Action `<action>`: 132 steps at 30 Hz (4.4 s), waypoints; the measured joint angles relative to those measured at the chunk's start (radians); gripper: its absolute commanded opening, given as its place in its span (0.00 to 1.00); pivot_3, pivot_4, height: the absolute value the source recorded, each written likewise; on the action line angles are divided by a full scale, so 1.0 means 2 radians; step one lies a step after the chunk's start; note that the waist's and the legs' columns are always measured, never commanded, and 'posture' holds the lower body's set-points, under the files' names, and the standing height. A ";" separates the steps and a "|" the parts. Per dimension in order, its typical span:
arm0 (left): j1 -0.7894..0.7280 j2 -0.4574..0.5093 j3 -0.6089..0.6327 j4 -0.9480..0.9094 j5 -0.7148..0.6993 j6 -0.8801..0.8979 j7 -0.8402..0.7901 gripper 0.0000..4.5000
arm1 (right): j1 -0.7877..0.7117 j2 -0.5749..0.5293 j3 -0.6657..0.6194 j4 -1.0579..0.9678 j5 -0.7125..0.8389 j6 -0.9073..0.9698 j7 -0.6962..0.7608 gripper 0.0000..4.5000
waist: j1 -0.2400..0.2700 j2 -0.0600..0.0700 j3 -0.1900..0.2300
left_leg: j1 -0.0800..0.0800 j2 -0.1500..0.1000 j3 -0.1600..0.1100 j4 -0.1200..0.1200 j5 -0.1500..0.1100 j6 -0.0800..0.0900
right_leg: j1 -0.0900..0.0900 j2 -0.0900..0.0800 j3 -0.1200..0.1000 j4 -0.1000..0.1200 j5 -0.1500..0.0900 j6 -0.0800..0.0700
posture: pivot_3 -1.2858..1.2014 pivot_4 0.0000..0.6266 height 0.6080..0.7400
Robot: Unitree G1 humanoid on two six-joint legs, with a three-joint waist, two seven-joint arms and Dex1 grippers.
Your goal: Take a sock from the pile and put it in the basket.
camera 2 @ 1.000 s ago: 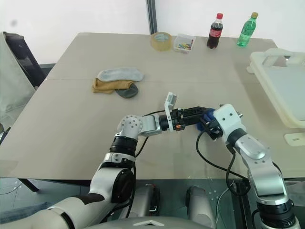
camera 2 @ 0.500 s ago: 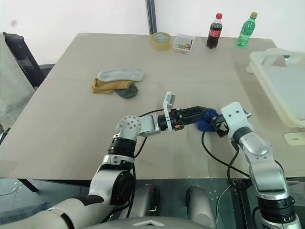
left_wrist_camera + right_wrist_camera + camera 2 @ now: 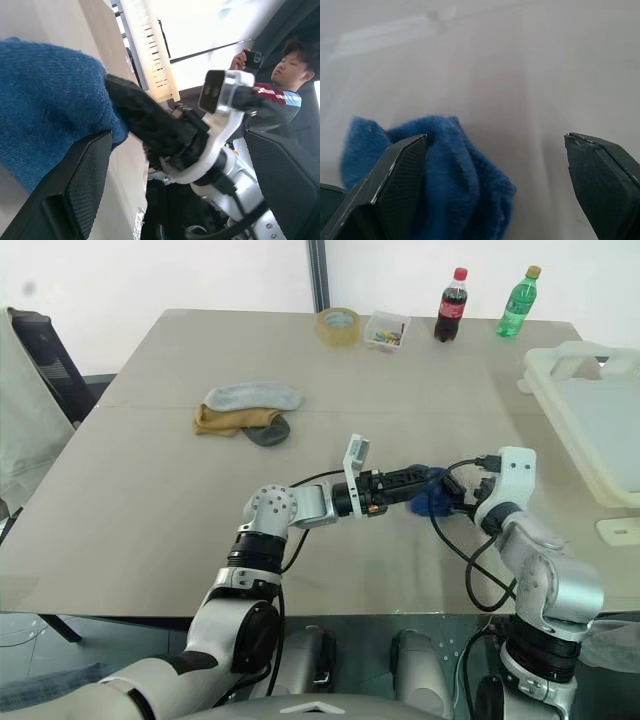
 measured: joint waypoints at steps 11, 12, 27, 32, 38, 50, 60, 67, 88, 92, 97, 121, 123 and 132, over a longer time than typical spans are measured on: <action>0.000 -0.001 -0.004 0.000 0.002 -0.001 -0.002 1.00 | 0.054 -0.078 0.069 -0.026 0.019 -0.053 0.037 0.99 | -0.001 0.000 0.000 | 0.000 0.000 0.000 0.000 0.000 0.000 | 0.000 0.000 0.000 0.000 0.000 0.000 | 0.52 0.24 1.00; 0.000 -0.001 -0.005 0.000 0.003 -0.001 -0.002 1.00 | 0.055 -0.083 0.076 -0.022 0.017 -0.057 0.036 0.99 | -0.001 0.000 0.000 | 0.000 0.000 0.000 0.000 0.000 0.000 | 0.000 0.000 0.000 0.000 0.000 0.000 | 0.52 0.24 1.00; 0.000 0.001 -0.011 0.000 0.007 -0.002 -0.003 1.00 | 0.030 0.022 -0.016 0.017 0.081 0.050 -0.029 0.87 | -0.001 0.001 0.000 | 0.000 0.000 0.000 0.000 0.000 0.000 | 0.000 0.000 0.000 0.000 0.000 0.000 | 0.52 0.24 1.00; 0.000 0.001 -0.011 0.000 0.010 -0.005 -0.003 1.00 | 0.017 0.074 -0.056 0.018 0.120 0.084 -0.043 0.48 | -0.001 0.001 0.000 | 0.000 0.000 0.000 0.000 0.000 0.000 | 0.000 0.000 0.000 0.000 0.000 0.000 | 0.52 0.24 1.00; 0.000 0.001 -0.011 0.000 0.010 -0.005 -0.003 1.00 | -0.001 0.098 -0.092 0.042 0.144 0.088 -0.068 0.01 | -0.001 0.001 0.000 | 0.000 0.000 0.000 0.000 0.000 0.000 | 0.000 0.000 0.000 0.000 0.000 0.000 | 0.52 0.24 1.00; 0.024 0.073 -0.074 -0.062 0.076 -0.083 -0.027 1.00 | -0.026 0.103 -0.159 0.065 0.199 0.066 -0.128 0.01 | -0.005 0.002 -0.001 | 0.000 0.000 0.000 0.000 0.000 0.000 | 0.000 0.000 0.001 0.000 0.000 0.000 | 0.52 0.24 1.00; 0.096 0.174 -0.229 -0.141 0.286 -0.406 -0.081 1.00 | -0.060 0.072 -0.202 0.063 0.275 0.076 -0.199 0.01 | -0.004 0.006 -0.001 | 0.000 0.000 0.001 0.000 0.000 0.000 | -0.001 0.000 0.001 0.000 0.000 0.000 | 0.52 0.24 1.00; 0.112 0.168 -0.240 -0.127 0.328 -0.569 -0.108 1.00 | -0.095 0.031 -0.230 0.068 0.359 0.093 -0.276 0.01 | 0.000 0.007 -0.001 | 0.000 0.000 0.002 0.000 0.000 0.000 | -0.001 0.000 0.001 0.000 0.000 0.000 | 0.52 0.24 1.00; 0.076 0.094 -0.205 -0.139 0.249 -0.583 -0.152 1.00 | -0.288 -0.361 -0.276 0.565 0.316 -0.063 -0.354 0.18 | -0.004 0.008 0.000 | 0.000 0.000 0.004 0.000 0.000 0.001 | -0.001 0.000 0.003 -0.001 0.000 0.000 | 0.52 0.24 1.00; 0.075 0.094 -0.205 -0.139 0.250 -0.583 -0.153 1.00 | -0.296 -0.361 -0.273 0.639 0.295 -0.090 -0.338 0.58 | -0.005 0.008 0.000 | -0.001 0.000 0.004 0.000 0.000 0.001 | -0.001 0.000 0.004 -0.001 0.000 0.000 | 0.52 0.24 1.00; 0.076 0.097 -0.205 -0.141 0.251 -0.583 -0.148 1.00 | -0.301 -0.364 -0.247 0.647 0.260 -0.120 -0.331 0.99 | -0.004 0.008 0.000 | -0.001 0.000 0.003 0.000 0.000 0.001 | -0.001 0.000 0.004 -0.001 0.000 0.000 | 0.52 0.24 1.00; 0.208 0.255 -0.081 -0.199 0.261 -0.452 -0.082 1.00 | 0.259 -0.280 -0.009 0.133 0.160 -0.364 0.265 0.99 | -0.003 0.010 0.001 | 0.000 0.001 0.003 0.000 -0.001 0.002 | 0.000 -0.001 0.004 -0.001 0.000 0.002 | 0.52 0.24 1.00; 0.258 0.256 -0.080 -0.249 0.246 -0.433 -0.083 1.00 | 0.271 -0.285 -0.021 0.142 0.162 -0.384 0.303 0.99 | -0.003 0.008 0.003 | 0.002 0.001 0.003 0.001 -0.002 0.003 | 0.003 -0.001 0.004 -0.002 -0.001 0.001 | 0.52 0.24 1.00; 0.466 0.285 -0.042 -0.432 0.190 -0.385 -0.066 1.00 | 0.293 -0.317 -0.033 0.254 0.138 -0.466 0.456 0.99 | 0.000 0.007 0.003 | 0.008 0.004 0.003 0.000 -0.003 0.000 | 0.006 -0.002 0.004 -0.001 -0.003 0.001 | 0.52 0.24 1.00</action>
